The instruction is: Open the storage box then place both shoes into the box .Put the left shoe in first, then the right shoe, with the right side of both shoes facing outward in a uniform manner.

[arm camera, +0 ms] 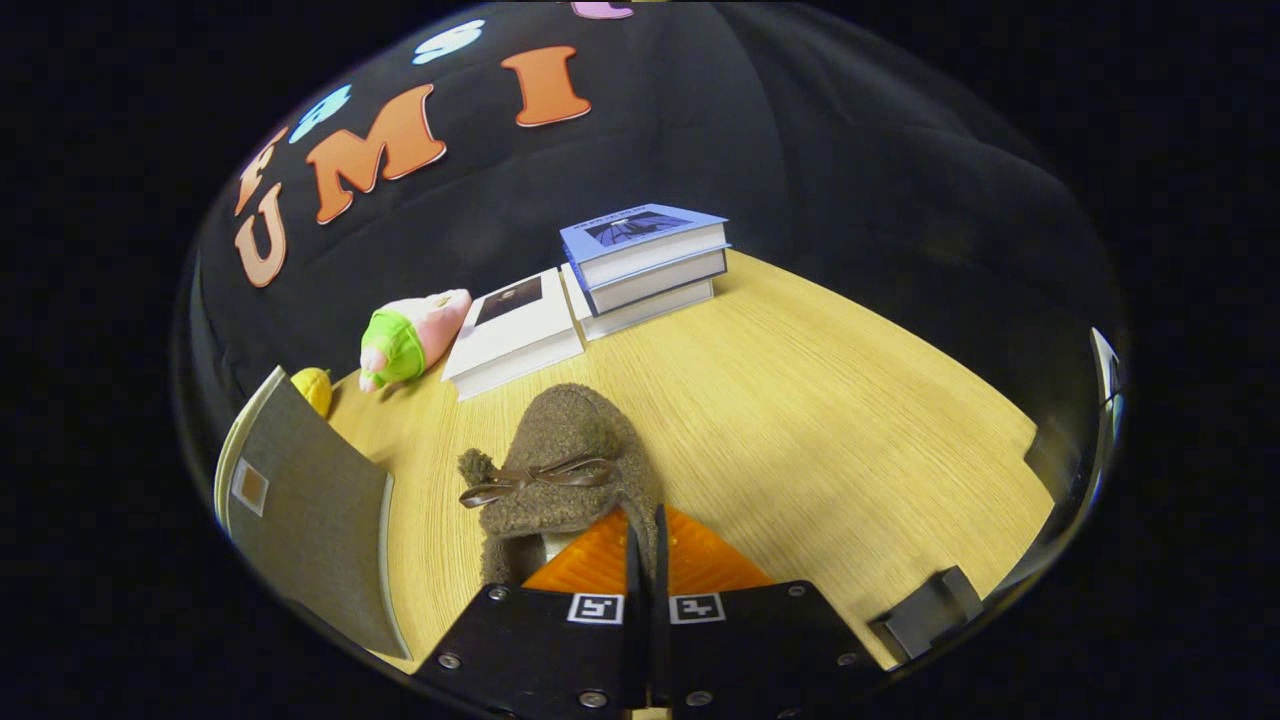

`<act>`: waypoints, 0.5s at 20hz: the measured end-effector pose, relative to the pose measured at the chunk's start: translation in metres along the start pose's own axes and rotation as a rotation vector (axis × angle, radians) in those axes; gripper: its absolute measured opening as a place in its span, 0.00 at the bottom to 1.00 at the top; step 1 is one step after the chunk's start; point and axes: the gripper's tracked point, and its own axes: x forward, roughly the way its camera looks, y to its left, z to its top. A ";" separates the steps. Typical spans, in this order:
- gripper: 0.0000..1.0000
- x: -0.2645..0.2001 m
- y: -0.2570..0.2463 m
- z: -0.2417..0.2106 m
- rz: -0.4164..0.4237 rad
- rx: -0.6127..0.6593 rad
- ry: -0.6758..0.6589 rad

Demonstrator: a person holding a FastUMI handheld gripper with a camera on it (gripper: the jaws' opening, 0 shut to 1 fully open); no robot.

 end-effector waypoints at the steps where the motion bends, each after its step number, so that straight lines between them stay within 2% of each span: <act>1: 0.02 -0.002 -0.001 0.003 -0.001 0.008 -0.007; 10: 0.02 -0.049 0.032 0.048 0.054 0.039 -0.093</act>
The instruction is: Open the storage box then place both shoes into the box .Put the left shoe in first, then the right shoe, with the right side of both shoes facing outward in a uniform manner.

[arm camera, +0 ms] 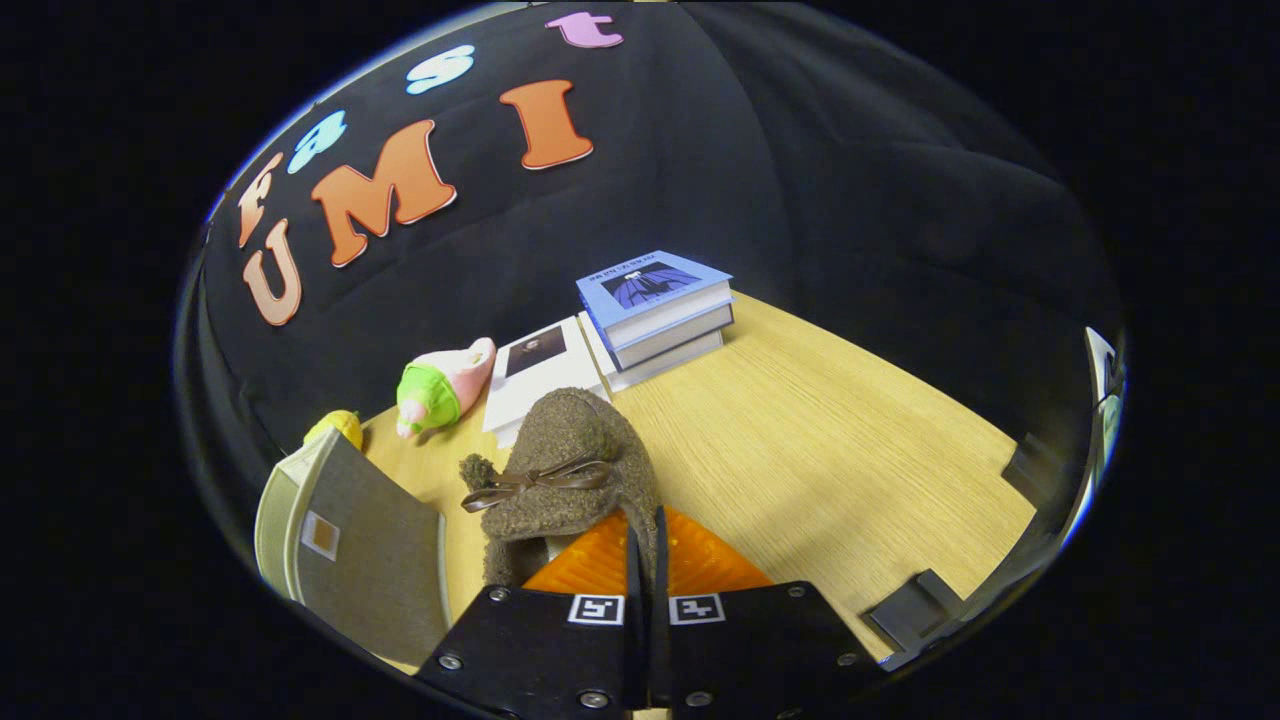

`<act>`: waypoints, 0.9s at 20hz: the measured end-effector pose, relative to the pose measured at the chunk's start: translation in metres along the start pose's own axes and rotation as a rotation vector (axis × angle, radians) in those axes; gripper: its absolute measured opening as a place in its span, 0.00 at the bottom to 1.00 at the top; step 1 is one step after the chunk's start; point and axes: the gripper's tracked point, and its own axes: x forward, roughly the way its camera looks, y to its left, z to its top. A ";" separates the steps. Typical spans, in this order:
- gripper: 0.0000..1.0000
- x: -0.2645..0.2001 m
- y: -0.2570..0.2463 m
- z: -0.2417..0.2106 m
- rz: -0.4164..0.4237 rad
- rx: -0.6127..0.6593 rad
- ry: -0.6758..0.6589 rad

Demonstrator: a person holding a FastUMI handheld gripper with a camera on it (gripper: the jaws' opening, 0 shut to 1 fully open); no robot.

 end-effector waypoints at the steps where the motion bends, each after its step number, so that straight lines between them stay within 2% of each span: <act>1: 0.02 -0.006 0.007 0.007 0.008 -0.001 -0.011; 11: 0.02 -0.060 0.107 0.051 0.088 -0.037 -0.086; 18: 0.02 -0.081 0.187 0.048 0.162 -0.068 -0.089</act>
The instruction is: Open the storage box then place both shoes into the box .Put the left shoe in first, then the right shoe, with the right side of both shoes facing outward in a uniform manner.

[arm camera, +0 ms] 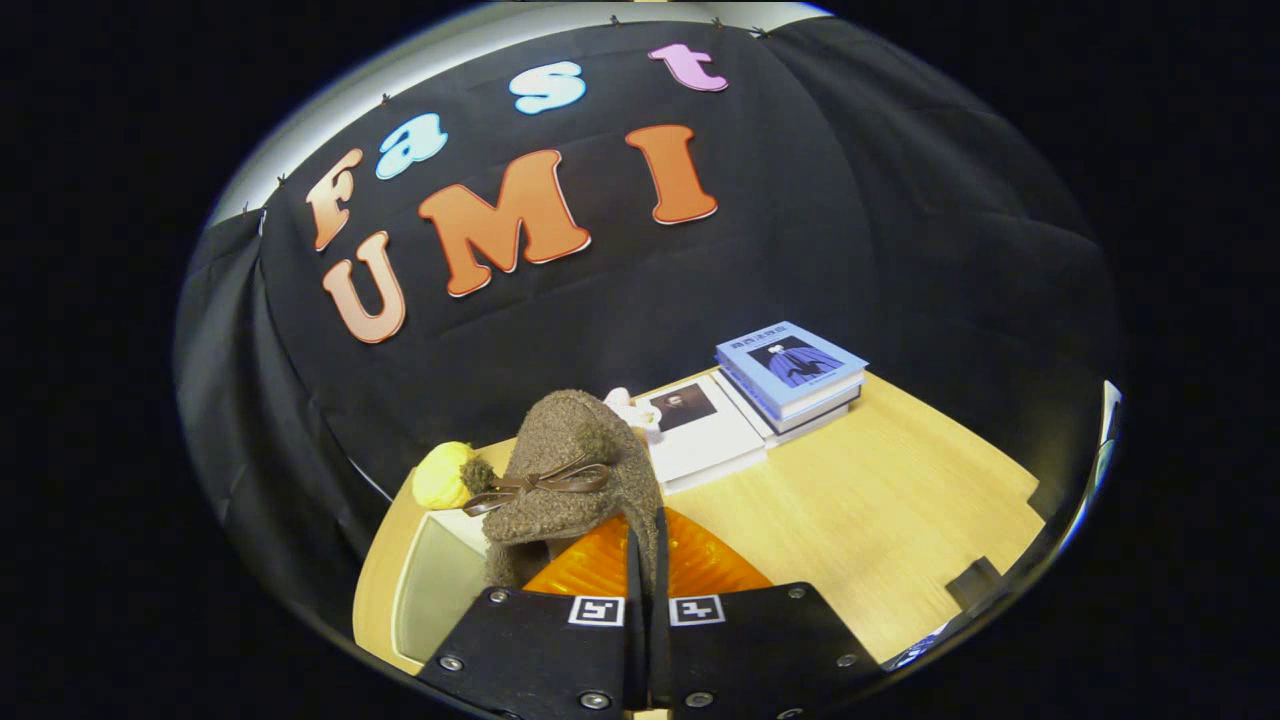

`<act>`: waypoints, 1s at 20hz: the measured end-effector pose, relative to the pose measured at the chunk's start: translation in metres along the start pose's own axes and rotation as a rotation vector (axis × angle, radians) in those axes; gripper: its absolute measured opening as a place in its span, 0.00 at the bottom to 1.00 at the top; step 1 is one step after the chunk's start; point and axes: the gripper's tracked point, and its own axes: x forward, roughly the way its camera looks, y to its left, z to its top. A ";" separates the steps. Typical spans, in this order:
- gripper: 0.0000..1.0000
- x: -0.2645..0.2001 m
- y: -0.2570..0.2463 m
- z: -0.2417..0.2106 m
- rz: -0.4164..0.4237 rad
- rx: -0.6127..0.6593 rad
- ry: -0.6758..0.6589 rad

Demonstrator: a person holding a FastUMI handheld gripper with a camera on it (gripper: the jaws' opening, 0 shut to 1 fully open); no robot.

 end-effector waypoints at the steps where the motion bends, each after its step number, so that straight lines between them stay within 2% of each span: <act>1: 0.02 0.000 0.012 -0.002 0.011 -0.005 0.004; 8: 0.02 0.007 0.075 -0.041 0.062 -0.002 0.058; 17: 0.03 0.029 0.079 -0.088 -0.017 -0.061 0.117; 19: 0.09 0.028 0.082 -0.094 -0.003 -0.043 0.138; 20: 0.20 0.027 0.080 -0.094 -0.002 -0.050 0.139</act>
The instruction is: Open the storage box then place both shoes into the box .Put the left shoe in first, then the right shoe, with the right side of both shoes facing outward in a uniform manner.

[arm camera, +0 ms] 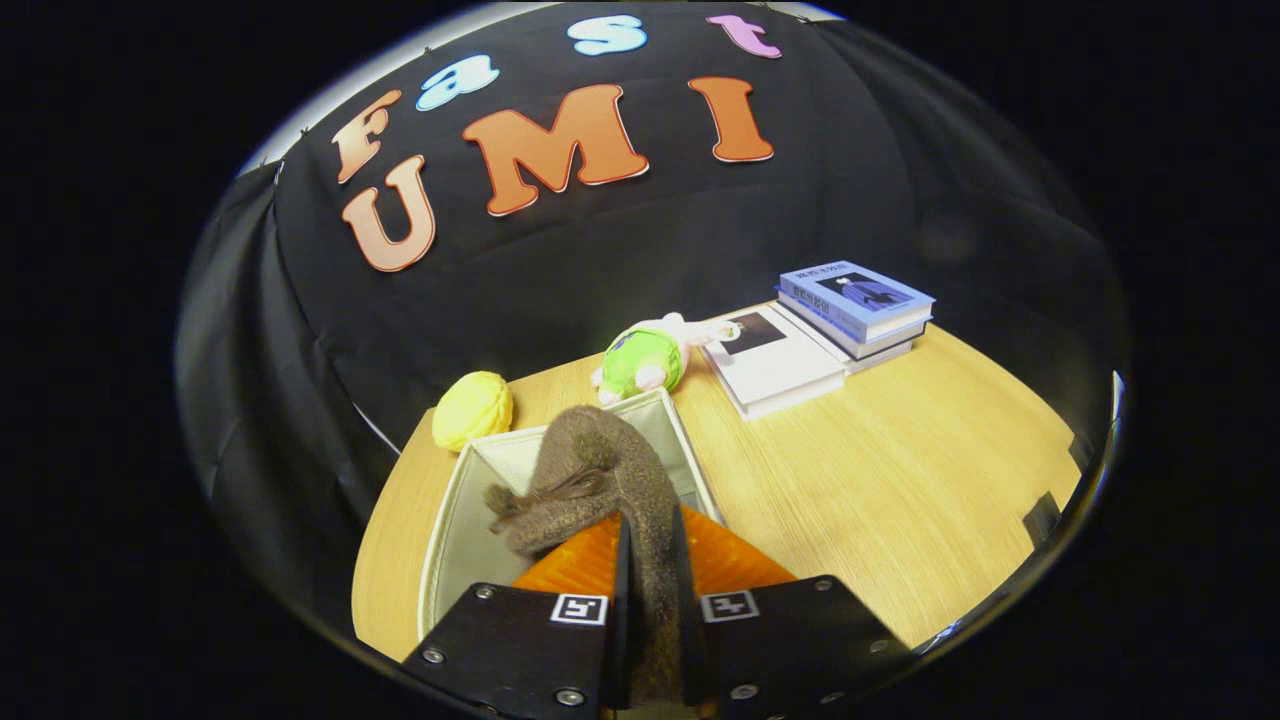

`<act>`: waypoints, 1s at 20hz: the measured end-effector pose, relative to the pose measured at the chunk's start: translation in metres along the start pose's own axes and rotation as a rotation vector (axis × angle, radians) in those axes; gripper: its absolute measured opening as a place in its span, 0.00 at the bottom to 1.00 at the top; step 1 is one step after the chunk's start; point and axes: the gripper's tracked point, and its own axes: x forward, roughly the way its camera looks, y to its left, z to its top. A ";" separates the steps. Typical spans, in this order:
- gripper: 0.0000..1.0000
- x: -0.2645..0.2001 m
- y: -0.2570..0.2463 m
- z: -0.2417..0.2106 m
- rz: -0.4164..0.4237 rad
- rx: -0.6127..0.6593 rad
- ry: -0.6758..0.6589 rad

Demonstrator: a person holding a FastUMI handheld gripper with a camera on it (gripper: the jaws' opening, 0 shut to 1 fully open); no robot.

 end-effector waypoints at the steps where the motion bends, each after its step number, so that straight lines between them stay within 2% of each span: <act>1: 0.26 -0.002 0.002 0.005 0.014 0.000 -0.016; 3: 0.46 -0.011 0.002 0.017 0.027 -0.004 -0.043; 6: 0.95 -0.029 -0.007 0.036 0.013 -0.060 -0.091; 7: 0.99 -0.036 -0.010 0.042 0.014 -0.077 -0.106; 10: 0.99 -0.055 -0.017 0.061 0.050 -0.108 -0.138; 20: 0.98 -0.135 -0.086 0.137 0.031 -0.161 -0.339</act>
